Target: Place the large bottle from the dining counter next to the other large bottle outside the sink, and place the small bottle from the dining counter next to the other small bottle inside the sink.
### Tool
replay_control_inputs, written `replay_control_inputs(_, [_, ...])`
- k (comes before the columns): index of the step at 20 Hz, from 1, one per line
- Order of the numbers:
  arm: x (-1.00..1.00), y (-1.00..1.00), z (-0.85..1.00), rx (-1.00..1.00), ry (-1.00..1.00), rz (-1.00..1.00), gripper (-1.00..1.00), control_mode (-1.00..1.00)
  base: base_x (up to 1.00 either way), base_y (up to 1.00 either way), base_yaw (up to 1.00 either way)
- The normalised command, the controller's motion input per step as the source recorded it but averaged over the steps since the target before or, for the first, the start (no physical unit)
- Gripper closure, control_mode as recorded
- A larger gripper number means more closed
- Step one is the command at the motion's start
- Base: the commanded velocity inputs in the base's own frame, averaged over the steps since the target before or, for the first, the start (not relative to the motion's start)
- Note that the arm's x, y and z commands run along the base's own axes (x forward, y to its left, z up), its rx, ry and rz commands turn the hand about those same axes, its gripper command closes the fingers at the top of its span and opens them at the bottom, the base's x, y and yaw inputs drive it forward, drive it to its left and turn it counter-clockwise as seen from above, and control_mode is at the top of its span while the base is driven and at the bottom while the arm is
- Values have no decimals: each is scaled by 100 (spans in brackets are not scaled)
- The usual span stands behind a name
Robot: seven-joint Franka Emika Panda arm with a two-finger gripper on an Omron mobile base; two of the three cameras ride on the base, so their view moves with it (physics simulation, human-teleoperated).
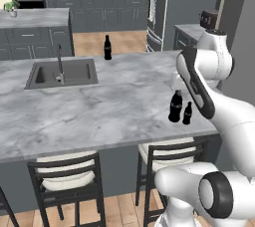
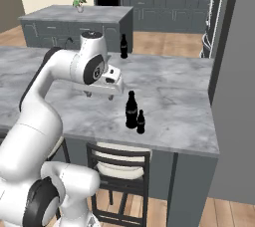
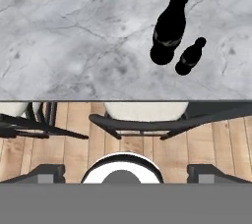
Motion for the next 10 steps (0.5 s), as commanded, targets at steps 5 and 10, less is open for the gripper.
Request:
replay_control_inputs(5, [-52,-26,-11,-1,-15,0,-100,-100,0,0,0])
replay_control_inputs(10, [-58,-29,-14,0,-14,0,-100,-100,0,0,0])
